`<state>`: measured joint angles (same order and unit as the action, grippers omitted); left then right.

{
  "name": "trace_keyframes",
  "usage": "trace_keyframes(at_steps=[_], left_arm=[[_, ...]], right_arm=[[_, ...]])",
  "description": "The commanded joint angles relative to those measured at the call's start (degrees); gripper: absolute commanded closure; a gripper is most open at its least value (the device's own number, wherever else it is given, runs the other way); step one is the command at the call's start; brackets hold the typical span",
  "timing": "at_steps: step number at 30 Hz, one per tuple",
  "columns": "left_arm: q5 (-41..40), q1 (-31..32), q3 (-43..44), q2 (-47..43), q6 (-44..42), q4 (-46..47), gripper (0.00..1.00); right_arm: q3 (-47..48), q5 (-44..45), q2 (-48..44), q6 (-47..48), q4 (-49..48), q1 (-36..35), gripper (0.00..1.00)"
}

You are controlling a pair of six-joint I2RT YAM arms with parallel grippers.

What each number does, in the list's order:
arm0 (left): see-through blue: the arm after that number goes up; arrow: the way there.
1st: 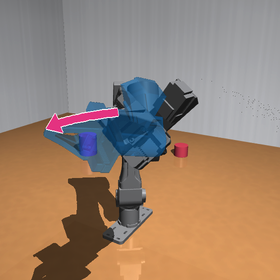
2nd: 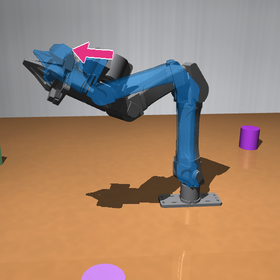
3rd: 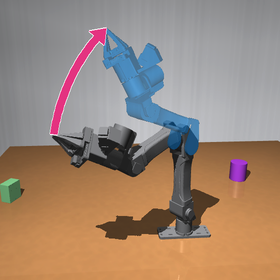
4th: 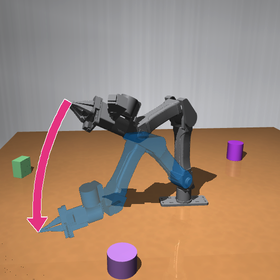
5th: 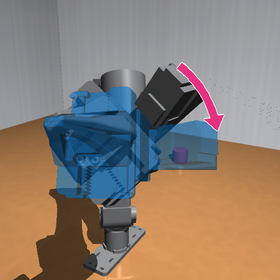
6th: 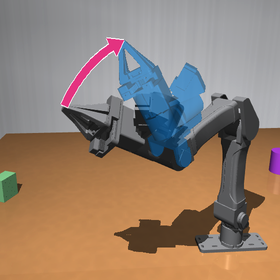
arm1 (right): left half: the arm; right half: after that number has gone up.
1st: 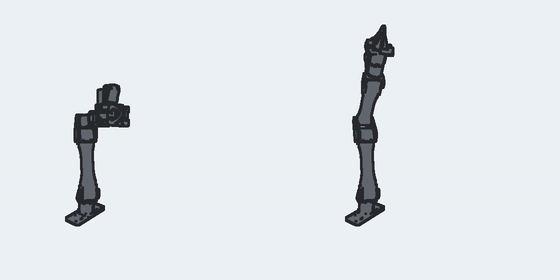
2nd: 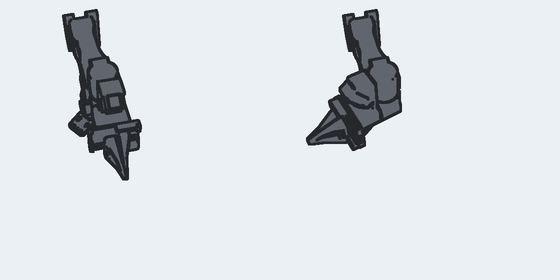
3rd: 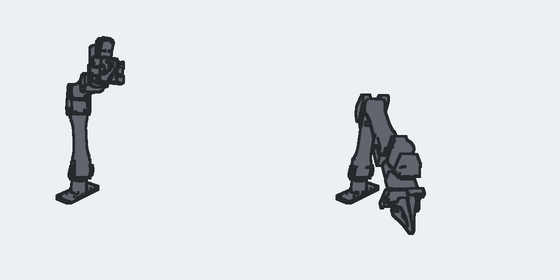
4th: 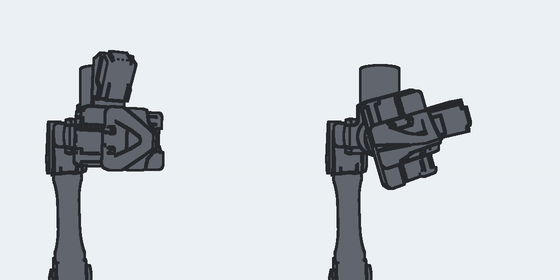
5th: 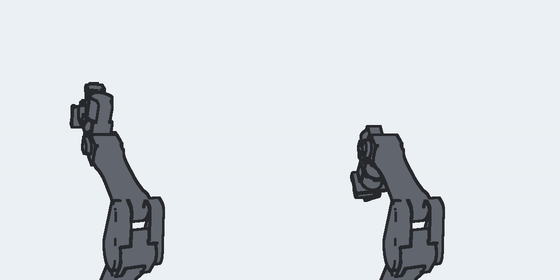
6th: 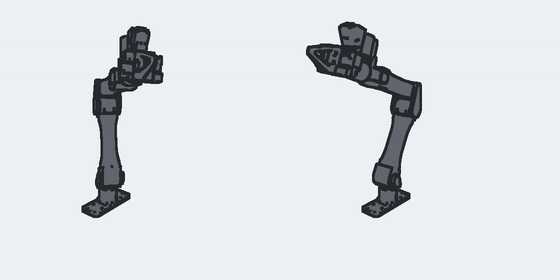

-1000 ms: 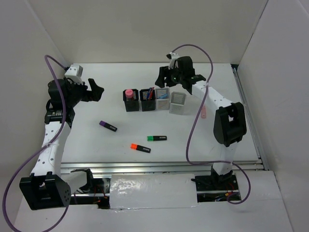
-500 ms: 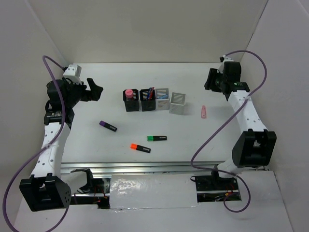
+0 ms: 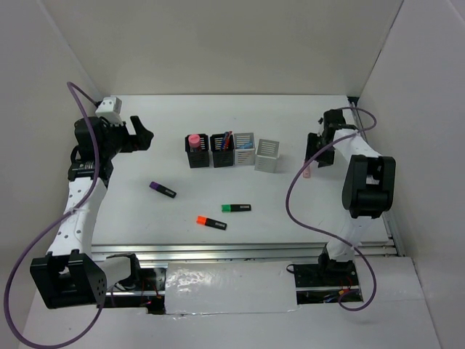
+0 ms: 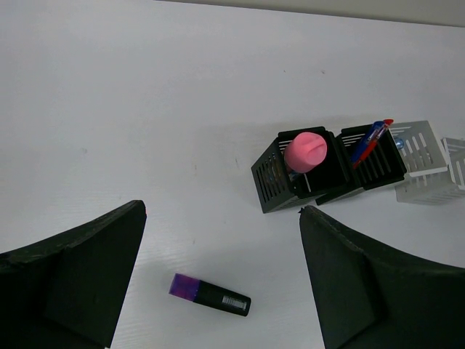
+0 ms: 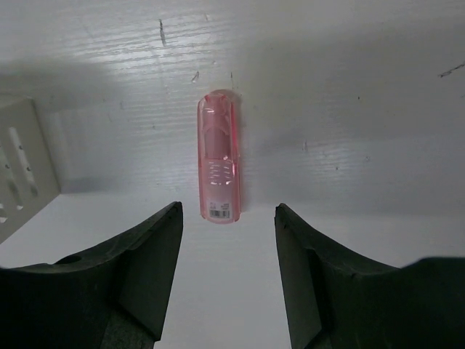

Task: Sort the stationery into containers
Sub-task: Pick up the pen from the center of the board.

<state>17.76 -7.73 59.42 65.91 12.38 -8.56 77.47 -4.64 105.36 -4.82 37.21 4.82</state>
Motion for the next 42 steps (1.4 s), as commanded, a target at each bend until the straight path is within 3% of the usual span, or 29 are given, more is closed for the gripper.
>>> trace_keyframes(at_steps=[1,9,17,21,25,29,36,42], left_arm=[[-0.4,-0.2,0.3,-1.0,0.6,1.6,0.01],[0.4,-0.3,-0.4,-0.2,0.9,1.7,0.01],[0.3,-0.3,0.6,0.8,0.2,0.6,0.01],[1.0,-0.4,0.6,0.7,0.4,1.1,0.01],[1.0,-0.3,1.0,0.7,0.5,0.8,0.01],[2.1,-0.5,0.8,0.4,0.5,0.6,0.01],[9.8,-1.7,-2.2,-3.6,-1.0,6.9,0.01],[13.7,-1.9,0.9,-1.1,-2.4,2.9,0.01]], right_arm=[[3.1,1.2,1.9,0.8,1.4,-0.6,0.39],[7.9,1.7,8.6,1.3,2.8,-2.0,0.41],[15.4,3.8,15.3,2.2,8.4,-2.8,0.52],[18.3,6.0,17.7,3.8,11.1,-3.2,0.64],[17.9,5.4,17.4,4.2,12.4,-2.9,0.84],[18.8,0.7,14.1,7.0,12.9,-1.9,0.99],[36.2,-10.0,3.1,14.5,13.9,-3.6,1.0],[24.3,-15.7,-11.1,8.9,-9.5,-12.4,1.0]])
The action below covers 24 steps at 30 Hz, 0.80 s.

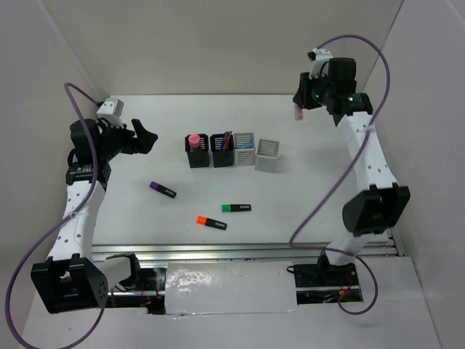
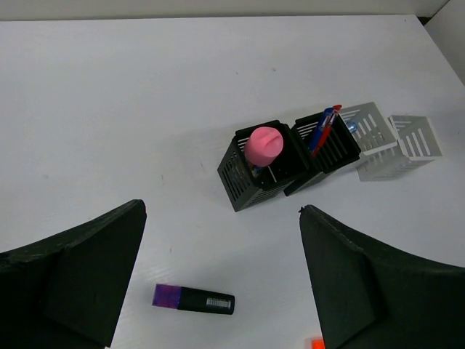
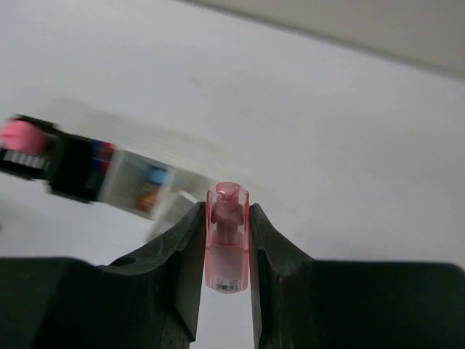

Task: Sort the stationery into containers
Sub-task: Pick up the pen from the center of the board, then place the pen in the storage box.

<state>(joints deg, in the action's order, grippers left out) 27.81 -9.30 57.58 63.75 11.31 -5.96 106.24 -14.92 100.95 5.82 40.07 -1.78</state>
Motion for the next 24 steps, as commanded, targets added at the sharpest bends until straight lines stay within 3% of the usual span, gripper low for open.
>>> trace_keyframes(at_steps=[1,3,10,16,24], left_arm=[[3.0,-0.4,3.3,2.2,-0.9,-0.4,0.01],[2.3,-0.5,3.3,2.3,0.0,-0.2,0.01],[2.0,-1.1,1.2,-2.0,-1.5,1.3,0.01],[-1.7,-2.0,1.6,-3.8,-3.3,-3.9,0.01],[-8.7,-2.7,-0.2,-5.1,-1.6,-8.9,0.01]], right_arm=[[-6.0,-5.0,-7.6,-3.1,-14.9,-7.3,1.0],[-8.4,-2.9,-7.5,-4.4,-20.4,-10.2,1.0],[-2.1,3.3,4.5,-11.2,-23.8,-19.5,1.0],[-1.2,3.1,10.2,-11.9,-25.5,-21.9,1.0],[-6.8,6.1,12.0,-12.2,-26.4,-24.7,0.97]])
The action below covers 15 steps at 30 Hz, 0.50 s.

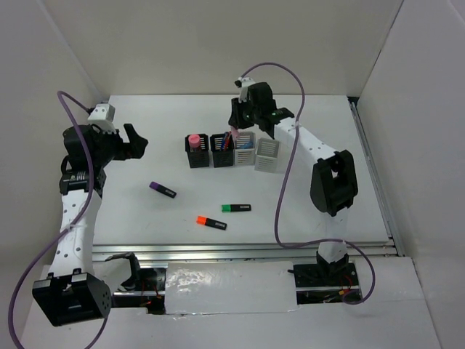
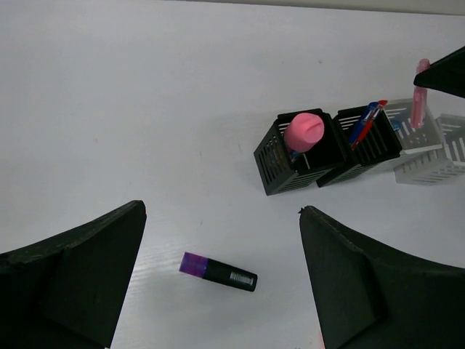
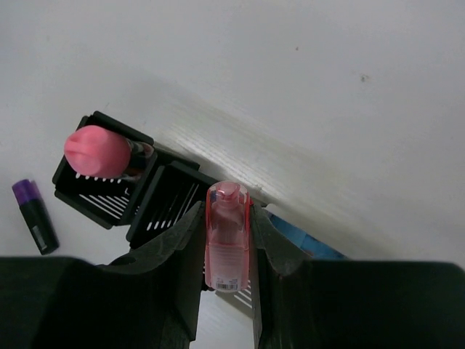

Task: Sort the stationery into containers
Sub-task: Place the pen in the storage box.

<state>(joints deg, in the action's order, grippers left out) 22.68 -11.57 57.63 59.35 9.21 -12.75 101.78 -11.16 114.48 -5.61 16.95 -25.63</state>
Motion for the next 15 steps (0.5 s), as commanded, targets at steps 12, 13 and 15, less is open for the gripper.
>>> trace_keyframes(at_steps=[12,13,15], left_arm=[[-2.0,-1.0,-2.3,-0.7,0.6,-2.6,0.01],[-2.0,-1.1,-2.4,-0.6,0.2,-2.6,0.01],[-3.2,-1.1,-2.9,0.1,0.1,-3.0,0.01]], right_arm=[[-11.1,2.8,-5.0,0.8,-6.6,0.8,0.65],[-11.0,2.5,-5.3,1.0,-6.2,0.9,0.59],[-10.5,1.9,-6.1,1.2,-5.5,1.0,0.48]])
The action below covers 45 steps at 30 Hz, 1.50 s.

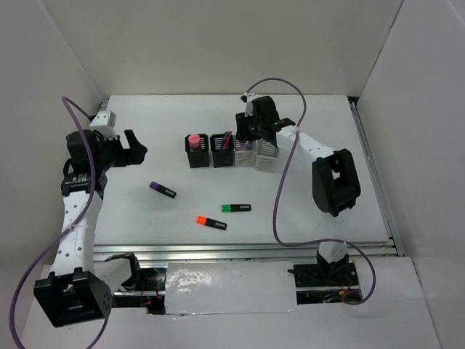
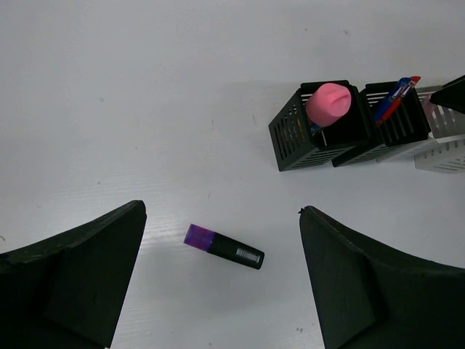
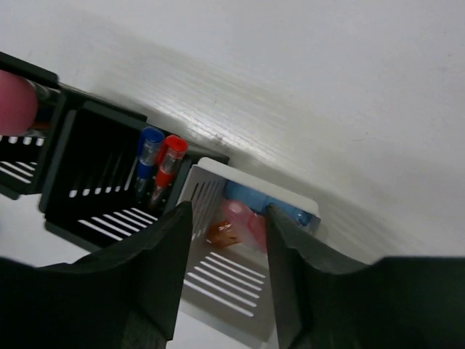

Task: Sort the stationery into containers
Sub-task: Place the pen in the storage box, then pick up the pen from the center of the board.

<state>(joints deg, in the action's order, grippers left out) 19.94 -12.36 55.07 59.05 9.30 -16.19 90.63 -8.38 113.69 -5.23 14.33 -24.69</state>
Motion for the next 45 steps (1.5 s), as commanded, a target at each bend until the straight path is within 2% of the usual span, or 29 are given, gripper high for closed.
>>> trace_keyframes(at_steps=[1,3,4,5,6,7,8,12,17,22,27,30,38,44,45], left_arm=[[-2.2,-0.3,-0.6,0.6,0.5,-0.2,0.01],[-4.6,-0.1,-1.4,1.2,2.8,-0.7,0.01],[-6.8,0.3,-2.1,1.8,4.8,-1.4,0.01],[-8.2,0.3,-2.1,2.0,4.9,-1.8,0.01],[-9.9,1.4,-2.6,2.3,7.3,-2.0,0.01],[-15.6,2.1,-2.5,3.5,9.4,-3.5,0.01],[-17.4,2.9,-1.5,4.5,11.7,-4.7,0.01],[-21.9,7.5,-1.9,8.2,17.0,-9.1,0.02],[-25.5,11.9,-6.7,8.6,21.1,-7.3,0.03],[-25.9,11.9,-5.3,15.7,25.1,-8.9,0.09],[-26.4,15.4,-2.7,24.5,28.2,-9.0,0.11],[-27.2,15.6,0.1,29.5,30.0,-10.6,0.15],[-28.0,16.4,3.1,37.1,31.7,-11.0,0.18],[-27.8,16.5,6.5,41.9,30.4,-11.1,0.25],[-27.1,16.4,6.6,42.4,30.2,-10.2,0.3]], right_arm=[[0.8,-1.4,-5.8,0.6,-2.3,0.2,0.47],[1.8,-2.0,-7.5,0.3,-1.8,0.3,0.46],[3.0,-2.5,-8.7,0.0,-1.2,0.3,0.41],[3.1,-2.7,-8.7,-0.4,-0.8,0.6,0.41],[5.0,-2.8,-9.7,-0.5,-0.4,0.9,0.33],[6.0,-3.4,-10.0,-0.7,0.9,1.1,0.32],[7.3,-3.7,-10.6,-0.7,1.7,1.2,0.31],[13.2,-5.3,-13.1,-0.2,5.2,2.9,0.32],[10.8,-5.9,-19.9,2.0,7.1,5.2,0.32],[3.4,-6.1,-27.7,2.9,7.5,8.1,0.32],[-0.8,-6.4,-32.3,2.2,8.5,11.1,0.32],[-2.4,-6.4,-34.0,2.0,9.2,12.5,0.32],[-5.0,-7.4,-35.9,1.6,9.6,14.1,0.33],[-5.4,-8.0,-35.8,2.2,10.4,14.7,0.33],[-5.5,-7.9,-35.8,2.1,10.4,14.8,0.33]])
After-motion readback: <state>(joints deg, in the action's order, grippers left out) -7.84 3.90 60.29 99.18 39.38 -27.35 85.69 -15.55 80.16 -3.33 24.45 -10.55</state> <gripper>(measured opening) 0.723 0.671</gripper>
